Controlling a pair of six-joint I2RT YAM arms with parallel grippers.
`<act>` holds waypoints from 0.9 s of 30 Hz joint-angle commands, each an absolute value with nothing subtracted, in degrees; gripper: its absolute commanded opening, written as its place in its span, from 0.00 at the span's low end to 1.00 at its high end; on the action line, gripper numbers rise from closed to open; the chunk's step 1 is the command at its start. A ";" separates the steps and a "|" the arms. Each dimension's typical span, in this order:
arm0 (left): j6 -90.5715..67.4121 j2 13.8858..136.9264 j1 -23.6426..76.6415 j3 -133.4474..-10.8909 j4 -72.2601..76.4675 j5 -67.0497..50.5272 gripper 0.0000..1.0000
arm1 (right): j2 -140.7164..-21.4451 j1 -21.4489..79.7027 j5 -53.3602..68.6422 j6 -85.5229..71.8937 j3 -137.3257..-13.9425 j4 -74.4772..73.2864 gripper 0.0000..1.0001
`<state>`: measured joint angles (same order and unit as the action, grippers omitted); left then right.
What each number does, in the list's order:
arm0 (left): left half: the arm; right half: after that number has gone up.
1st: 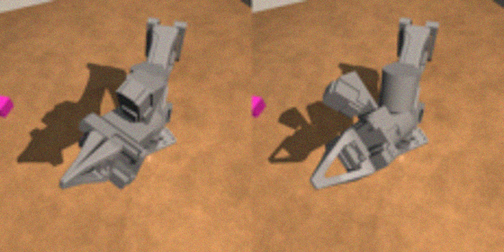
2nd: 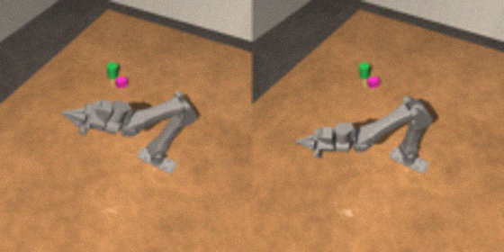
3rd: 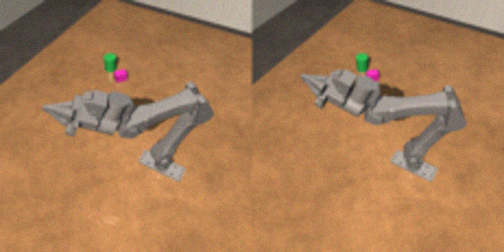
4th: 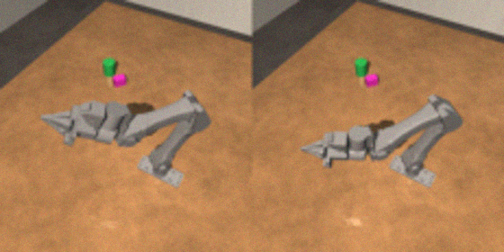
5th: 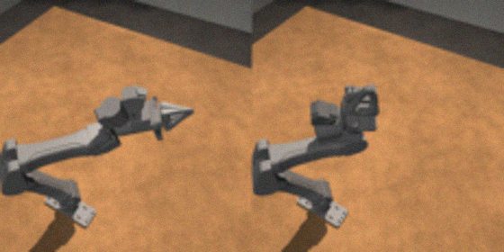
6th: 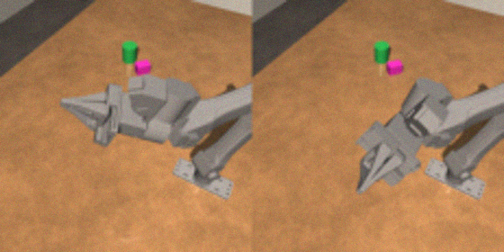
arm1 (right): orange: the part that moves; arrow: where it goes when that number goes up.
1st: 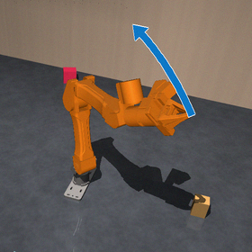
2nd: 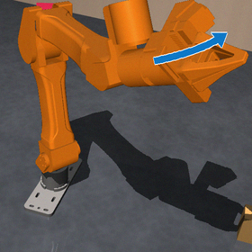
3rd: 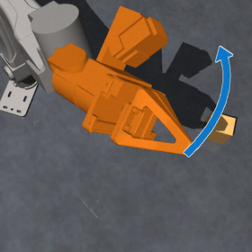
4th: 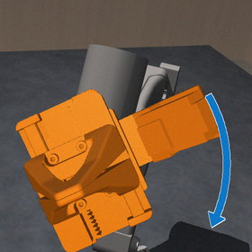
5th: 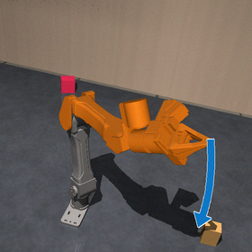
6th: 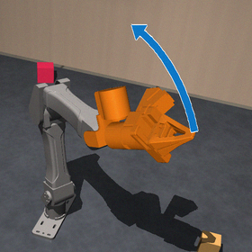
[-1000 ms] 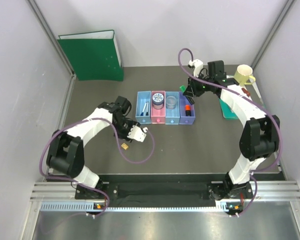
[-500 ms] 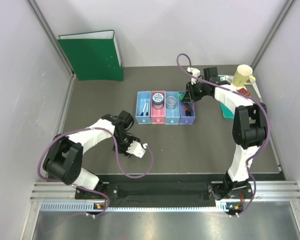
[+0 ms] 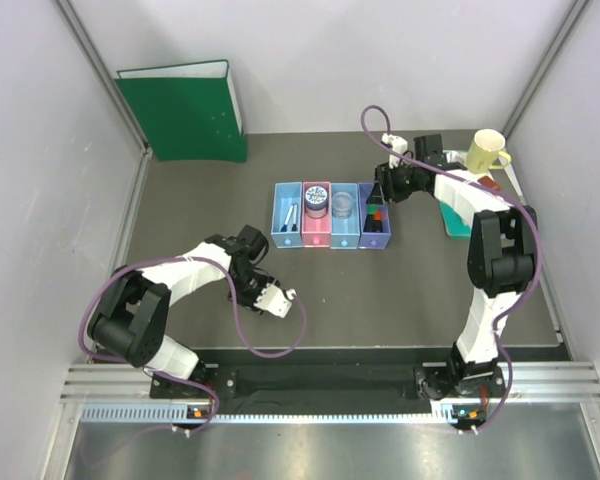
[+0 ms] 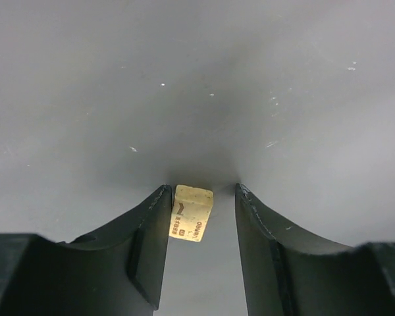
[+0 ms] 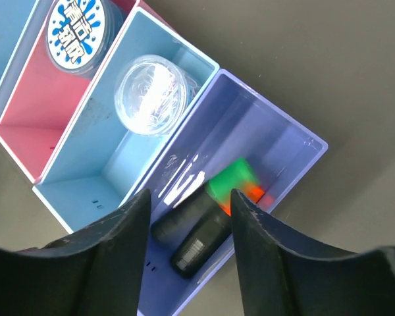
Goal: Sort the stationery into containers
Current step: Place the pen in the storage box, then pick up the stationery from the center of the board.
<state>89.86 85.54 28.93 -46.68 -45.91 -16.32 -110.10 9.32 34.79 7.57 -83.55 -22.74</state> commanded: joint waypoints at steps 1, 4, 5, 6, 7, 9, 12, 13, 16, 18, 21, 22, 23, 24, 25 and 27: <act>91.14 86.75 29.00 -44.91 -42.45 -15.21 0.48 | -107.49 8.61 36.21 7.73 -83.50 -21.27 0.53; 91.76 86.92 29.00 -44.82 -41.31 -12.76 0.48 | -106.70 8.61 36.30 7.65 -83.15 -21.36 0.55; 91.67 87.01 29.00 -45.35 -41.31 -12.22 0.47 | -106.44 8.61 36.30 7.91 -83.14 -21.44 0.57; 91.50 87.19 29.00 -45.61 -41.40 -12.04 0.46 | -106.26 8.61 36.39 8.00 -83.14 -21.53 0.58; 91.49 87.36 29.00 -45.96 -41.57 -11.95 0.44 | -106.09 8.61 36.47 8.00 -83.23 -21.53 0.59; 92.02 87.45 29.00 -46.14 -41.57 -11.95 0.41 | -105.56 8.61 36.56 7.91 -83.49 -21.62 0.64; 92.81 87.71 29.00 -45.35 -40.52 -11.78 0.34 | -104.42 8.61 36.83 7.73 -83.85 -22.06 0.68; 92.99 87.71 28.92 -45.18 -40.26 -11.78 0.32 | -104.07 8.70 36.91 7.65 -84.02 -22.32 0.68; 93.08 88.06 29.00 -44.56 -39.38 -11.87 0.19 | -102.05 8.61 36.91 7.73 -84.11 -23.11 0.71; 91.94 87.98 29.00 -45.08 -39.72 -12.74 0.07 | -99.85 8.79 37.00 8.00 -84.11 -23.46 0.76; 87.13 87.71 29.00 -48.77 -42.08 -16.32 0.00 | -96.34 8.70 37.00 9.05 -82.89 -24.69 0.86; 85.27 87.71 29.00 -50.43 -43.06 -17.74 0.00 | -95.28 8.70 36.65 9.23 -82.45 -25.05 0.90; 83.08 87.80 29.09 -54.36 -44.02 -19.58 0.00 | -93.62 8.79 36.56 9.75 -82.01 -25.31 0.97; 78.10 87.89 29.18 -56.58 -45.77 -21.25 0.00 | -92.82 8.70 36.30 10.02 -81.13 -26.10 1.00; 75.61 88.06 29.27 -58.60 -46.49 -24.84 0.00 | -92.03 8.70 35.86 10.28 -80.69 -26.54 1.00; 68.23 88.15 29.53 -64.58 -47.20 -27.93 0.00 | -89.75 8.70 34.72 11.25 -79.29 -27.77 0.99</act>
